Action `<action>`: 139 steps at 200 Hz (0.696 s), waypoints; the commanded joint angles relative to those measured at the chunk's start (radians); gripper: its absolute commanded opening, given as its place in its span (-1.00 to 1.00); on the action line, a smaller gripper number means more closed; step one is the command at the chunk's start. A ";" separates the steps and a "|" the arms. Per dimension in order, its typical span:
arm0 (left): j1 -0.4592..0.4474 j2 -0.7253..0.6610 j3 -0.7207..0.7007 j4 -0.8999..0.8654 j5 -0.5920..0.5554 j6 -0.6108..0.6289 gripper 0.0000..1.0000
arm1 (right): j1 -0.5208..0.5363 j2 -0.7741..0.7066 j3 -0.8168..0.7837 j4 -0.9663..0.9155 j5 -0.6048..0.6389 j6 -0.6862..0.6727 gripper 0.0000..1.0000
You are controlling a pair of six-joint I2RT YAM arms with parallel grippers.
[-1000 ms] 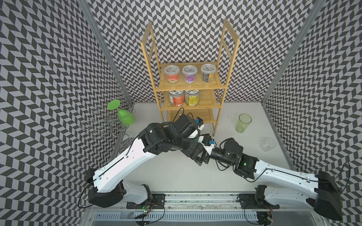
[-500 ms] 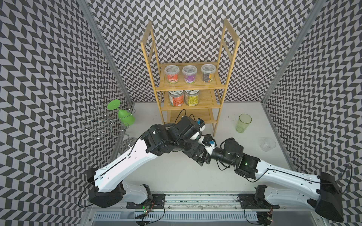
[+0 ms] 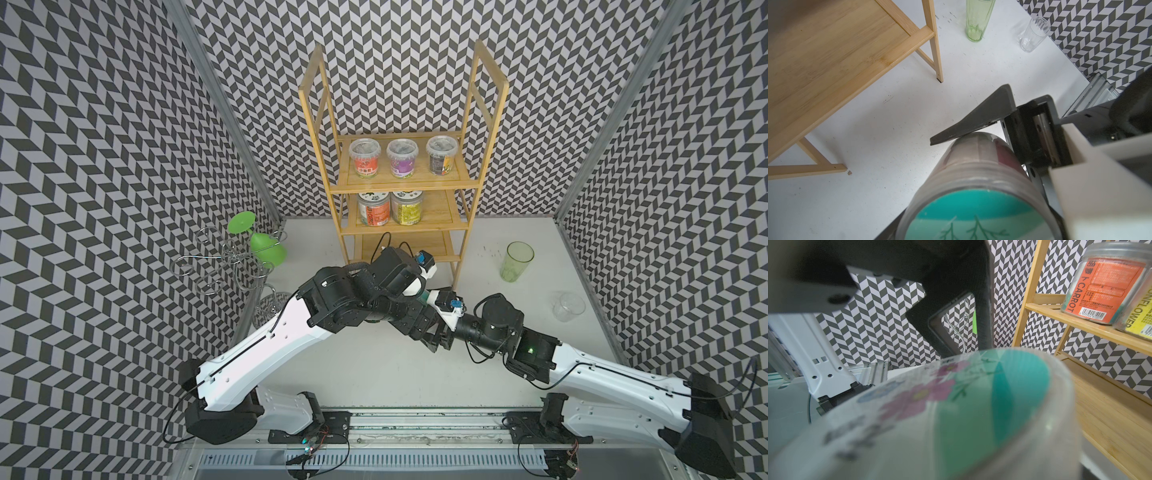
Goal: Place the seed container on the shelf
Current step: Pick up the seed jar at the center of the board.
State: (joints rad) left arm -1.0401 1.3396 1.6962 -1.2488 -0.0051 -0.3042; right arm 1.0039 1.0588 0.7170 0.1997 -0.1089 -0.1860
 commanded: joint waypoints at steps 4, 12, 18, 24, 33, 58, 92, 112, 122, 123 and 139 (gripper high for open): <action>-0.003 -0.007 -0.020 -0.107 0.062 -0.017 0.76 | -0.019 -0.055 0.029 0.168 0.031 -0.021 0.61; -0.002 -0.007 -0.015 -0.106 0.062 -0.012 0.79 | -0.019 -0.058 0.026 0.170 0.029 -0.020 0.55; -0.003 -0.007 -0.011 -0.107 0.060 -0.012 0.81 | -0.019 -0.059 0.025 0.169 0.029 -0.021 0.53; -0.003 -0.008 -0.007 -0.106 0.060 -0.010 0.85 | -0.019 -0.060 0.025 0.167 0.029 -0.022 0.52; -0.003 -0.008 0.004 -0.107 0.054 -0.011 0.92 | -0.019 -0.062 0.025 0.165 0.027 -0.021 0.51; -0.006 -0.014 0.031 -0.106 0.039 -0.004 0.99 | -0.019 -0.066 0.022 0.160 0.024 -0.018 0.44; -0.008 -0.026 0.074 -0.106 0.001 0.000 0.99 | -0.019 -0.071 0.015 0.154 0.029 -0.008 0.42; -0.007 -0.036 0.102 -0.102 -0.017 0.004 0.99 | -0.019 -0.071 0.009 0.149 0.035 0.001 0.42; -0.008 -0.045 0.112 -0.090 -0.016 0.009 0.99 | -0.020 -0.069 0.007 0.144 0.035 0.003 0.42; -0.008 -0.046 0.113 -0.089 -0.016 0.009 0.99 | -0.019 -0.069 0.007 0.143 0.036 0.003 0.42; -0.009 -0.068 0.128 -0.051 -0.005 0.012 0.99 | -0.019 -0.066 0.006 0.133 0.036 0.009 0.42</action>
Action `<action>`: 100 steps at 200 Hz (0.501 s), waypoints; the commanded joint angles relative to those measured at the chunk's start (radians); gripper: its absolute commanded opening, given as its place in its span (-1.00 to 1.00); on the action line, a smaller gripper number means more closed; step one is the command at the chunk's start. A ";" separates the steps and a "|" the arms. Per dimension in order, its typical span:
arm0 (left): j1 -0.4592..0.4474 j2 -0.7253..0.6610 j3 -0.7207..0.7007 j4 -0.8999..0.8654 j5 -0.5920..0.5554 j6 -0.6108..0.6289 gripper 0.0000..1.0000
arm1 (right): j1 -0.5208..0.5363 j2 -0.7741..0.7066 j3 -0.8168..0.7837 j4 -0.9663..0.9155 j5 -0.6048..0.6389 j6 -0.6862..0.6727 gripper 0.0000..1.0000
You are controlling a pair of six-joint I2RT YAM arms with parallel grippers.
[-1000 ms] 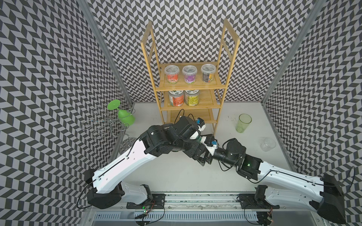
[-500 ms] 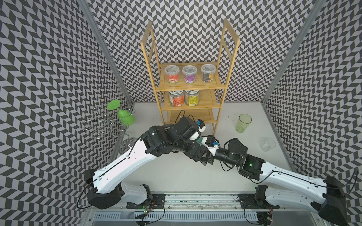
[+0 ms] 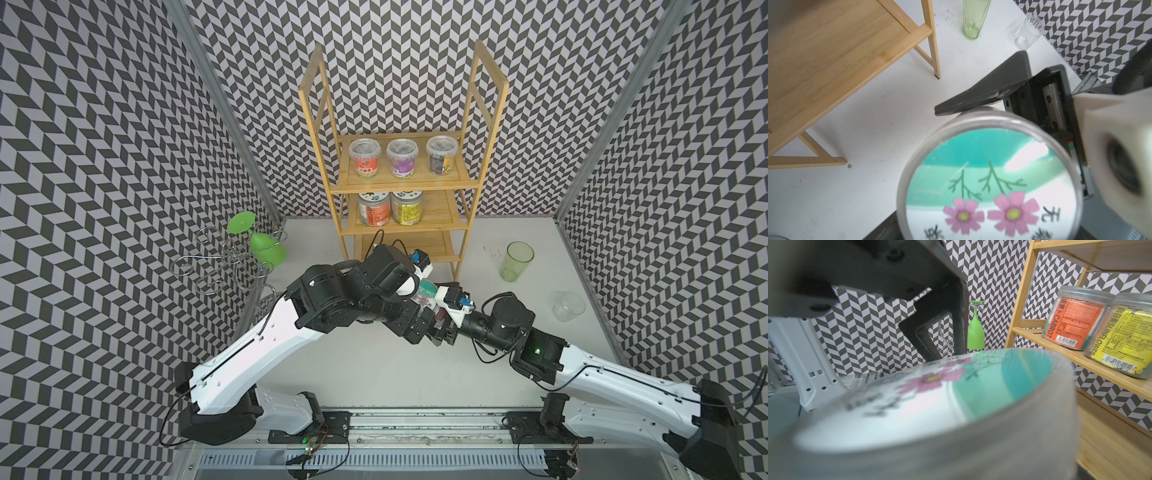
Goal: Place the seed container on the shelf
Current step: Pick up the seed jar at the center of the board.
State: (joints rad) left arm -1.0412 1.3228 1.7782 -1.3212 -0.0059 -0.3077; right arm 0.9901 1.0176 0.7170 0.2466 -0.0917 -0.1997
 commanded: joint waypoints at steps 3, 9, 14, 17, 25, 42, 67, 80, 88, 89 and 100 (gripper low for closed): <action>-0.008 -0.054 0.048 0.029 -0.002 0.016 0.99 | -0.005 -0.025 0.004 0.085 0.020 0.024 0.42; -0.007 -0.065 0.050 0.042 0.005 0.016 0.99 | -0.006 -0.024 0.003 0.084 0.023 0.026 0.42; -0.007 -0.073 0.051 0.052 0.012 0.018 0.99 | -0.005 -0.024 0.001 0.082 0.027 0.028 0.42; -0.008 -0.077 0.052 0.058 0.015 0.016 0.99 | -0.005 -0.022 0.000 0.082 0.028 0.029 0.42; -0.008 -0.091 0.054 0.069 0.019 0.015 0.99 | -0.005 -0.021 -0.001 0.077 0.034 0.033 0.42; -0.008 -0.120 0.062 0.085 0.001 0.004 0.99 | -0.005 -0.020 0.000 0.069 0.063 0.053 0.41; -0.005 -0.182 0.073 0.115 -0.136 -0.048 0.99 | -0.005 -0.027 0.013 0.072 0.141 0.105 0.39; -0.003 -0.220 0.074 0.132 -0.249 -0.080 0.99 | -0.005 -0.030 0.023 0.079 0.208 0.146 0.37; -0.003 -0.240 0.075 0.141 -0.310 -0.102 0.99 | -0.005 -0.030 0.031 0.087 0.250 0.174 0.37; -0.003 -0.241 0.076 0.142 -0.314 -0.106 0.99 | -0.005 -0.029 0.032 0.088 0.255 0.176 0.37; -0.003 -0.262 0.075 0.153 -0.397 -0.137 0.99 | -0.005 -0.025 0.051 0.092 0.297 0.203 0.37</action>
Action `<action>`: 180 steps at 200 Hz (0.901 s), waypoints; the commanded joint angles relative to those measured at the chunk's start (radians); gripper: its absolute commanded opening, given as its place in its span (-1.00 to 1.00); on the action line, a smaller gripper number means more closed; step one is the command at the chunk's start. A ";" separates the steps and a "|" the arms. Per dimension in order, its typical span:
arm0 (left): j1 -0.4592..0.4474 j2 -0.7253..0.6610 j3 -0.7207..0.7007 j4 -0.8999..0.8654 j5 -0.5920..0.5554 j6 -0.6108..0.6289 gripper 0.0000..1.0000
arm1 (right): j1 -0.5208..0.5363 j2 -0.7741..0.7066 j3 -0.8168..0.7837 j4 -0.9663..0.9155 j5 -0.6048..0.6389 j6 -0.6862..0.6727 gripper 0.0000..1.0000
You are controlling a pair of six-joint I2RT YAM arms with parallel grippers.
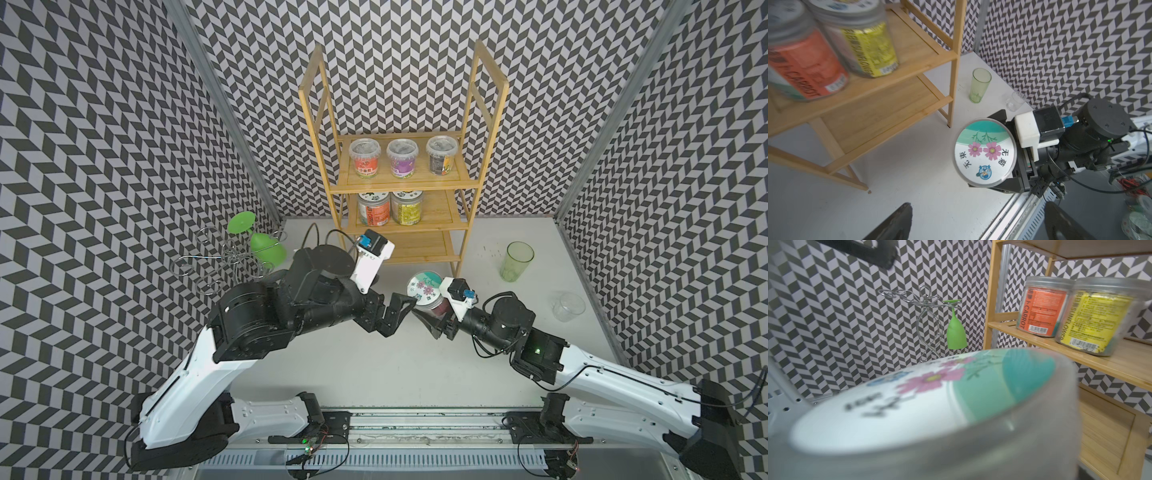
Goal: Place the seed container on the shelf
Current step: Pick up the seed jar at the center of the board, then place the seed jar on the shelf.
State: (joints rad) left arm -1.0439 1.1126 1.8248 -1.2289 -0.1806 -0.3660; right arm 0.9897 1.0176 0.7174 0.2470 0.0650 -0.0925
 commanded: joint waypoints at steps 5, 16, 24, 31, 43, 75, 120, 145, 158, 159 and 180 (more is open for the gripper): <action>-0.001 -0.061 0.027 0.066 -0.253 -0.088 0.99 | -0.005 -0.018 0.063 0.090 0.164 0.110 0.37; 0.000 -0.075 0.022 0.074 -0.309 -0.109 0.99 | -0.006 -0.002 0.092 0.086 0.200 0.123 0.39; -0.001 -0.084 0.014 0.080 -0.345 -0.122 0.99 | -0.006 0.013 0.117 0.081 0.227 0.126 0.42; -0.001 -0.090 0.010 0.080 -0.377 -0.137 0.99 | -0.005 0.027 0.137 0.078 0.264 0.140 0.42; -0.001 -0.106 -0.007 0.097 -0.418 -0.152 0.99 | -0.005 0.045 0.168 0.084 0.311 0.137 0.42; -0.001 -0.147 -0.058 0.132 -0.493 -0.176 0.99 | -0.006 0.107 0.249 0.094 0.416 0.113 0.43; -0.002 -0.192 -0.101 0.149 -0.542 -0.190 0.99 | -0.032 0.208 0.334 0.125 0.480 0.093 0.46; -0.001 -0.209 -0.107 0.153 -0.557 -0.180 0.99 | -0.062 0.246 0.356 0.156 0.492 0.094 0.46; -0.001 -0.210 -0.104 0.151 -0.559 -0.177 0.99 | -0.075 0.269 0.375 0.159 0.493 0.089 0.46; -0.001 -0.210 -0.104 0.150 -0.559 -0.176 0.99 | -0.076 0.271 0.376 0.159 0.493 0.088 0.46; -0.001 -0.212 -0.104 0.155 -0.562 -0.161 0.99 | -0.089 0.304 0.400 0.176 0.486 0.073 0.46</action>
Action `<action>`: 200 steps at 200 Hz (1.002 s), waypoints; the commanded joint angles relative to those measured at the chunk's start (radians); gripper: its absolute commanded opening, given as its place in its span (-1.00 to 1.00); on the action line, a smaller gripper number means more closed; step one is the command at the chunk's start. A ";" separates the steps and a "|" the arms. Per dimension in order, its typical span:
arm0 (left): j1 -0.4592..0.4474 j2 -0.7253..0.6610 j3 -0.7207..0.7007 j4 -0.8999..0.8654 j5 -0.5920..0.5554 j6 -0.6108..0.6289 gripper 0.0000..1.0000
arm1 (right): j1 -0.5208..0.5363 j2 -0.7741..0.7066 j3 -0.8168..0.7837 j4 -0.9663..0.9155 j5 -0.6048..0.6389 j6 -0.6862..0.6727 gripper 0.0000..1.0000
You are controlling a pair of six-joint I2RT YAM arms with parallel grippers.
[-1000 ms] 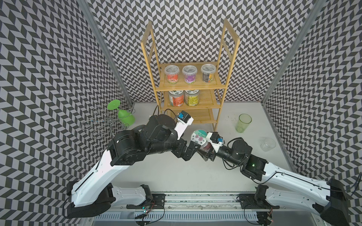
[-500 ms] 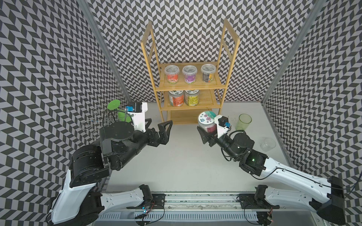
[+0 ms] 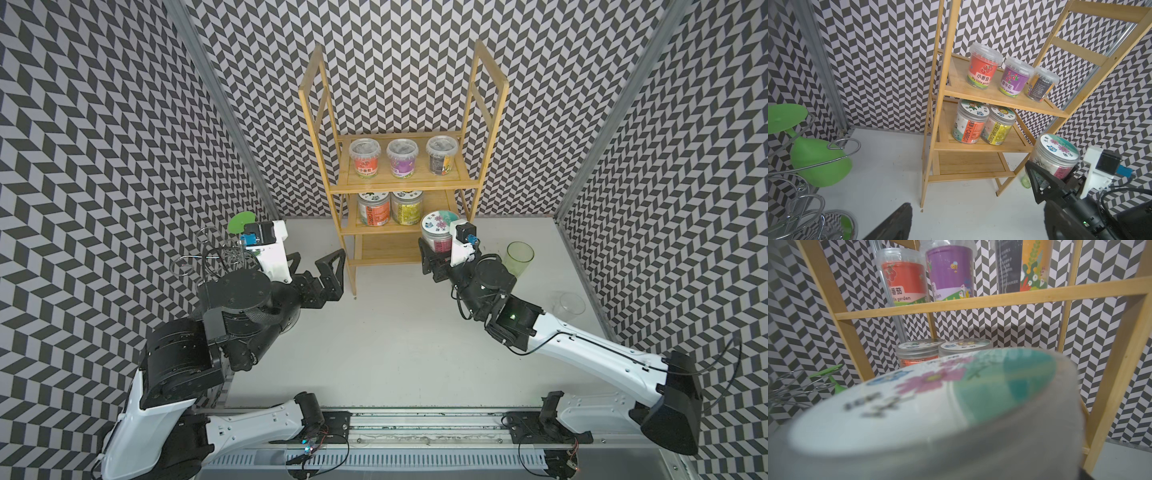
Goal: Place the seed container on the shelf
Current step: Place the seed jar on the shelf.
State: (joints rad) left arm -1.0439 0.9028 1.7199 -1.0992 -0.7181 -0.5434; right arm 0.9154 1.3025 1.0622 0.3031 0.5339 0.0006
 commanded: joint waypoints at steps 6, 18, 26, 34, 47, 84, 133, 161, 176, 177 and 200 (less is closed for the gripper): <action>-0.002 -0.001 0.003 0.024 -0.023 0.021 0.99 | -0.018 0.028 0.060 0.124 0.017 -0.024 0.46; 0.000 -0.001 0.008 0.023 -0.027 0.031 0.99 | -0.025 0.041 0.073 0.125 0.017 -0.027 0.46; -0.001 -0.002 0.009 0.023 -0.029 0.037 0.99 | -0.031 0.047 0.078 0.128 0.018 -0.025 0.46; 0.000 -0.002 0.009 0.024 -0.032 0.042 0.99 | -0.036 0.053 0.084 0.129 0.018 -0.027 0.46; -0.001 -0.004 0.007 0.027 -0.032 0.050 0.99 | -0.044 0.065 0.095 0.128 0.019 -0.028 0.46; 0.000 -0.001 0.003 0.028 -0.038 0.062 0.99 | -0.071 0.097 0.121 0.128 0.026 -0.029 0.47; -0.001 0.007 0.001 0.026 -0.043 0.075 0.99 | -0.103 0.116 0.141 0.133 0.023 -0.024 0.47; 0.000 0.014 0.002 0.030 -0.046 0.092 0.99 | -0.112 0.133 0.155 0.136 0.020 -0.023 0.48; -0.001 0.018 0.006 0.033 -0.049 0.103 0.99 | -0.119 0.142 0.163 0.135 0.020 -0.022 0.48; -0.001 0.019 0.006 0.033 -0.050 0.104 0.99 | -0.120 0.141 0.162 0.135 0.020 -0.022 0.48; -0.001 0.024 0.009 0.034 -0.049 0.111 0.99 | -0.128 0.153 0.175 0.132 0.020 -0.021 0.49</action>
State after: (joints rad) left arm -1.0439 0.9188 1.7199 -1.0912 -0.7513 -0.4603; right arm 0.7959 1.4483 1.1908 0.3454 0.5495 -0.0185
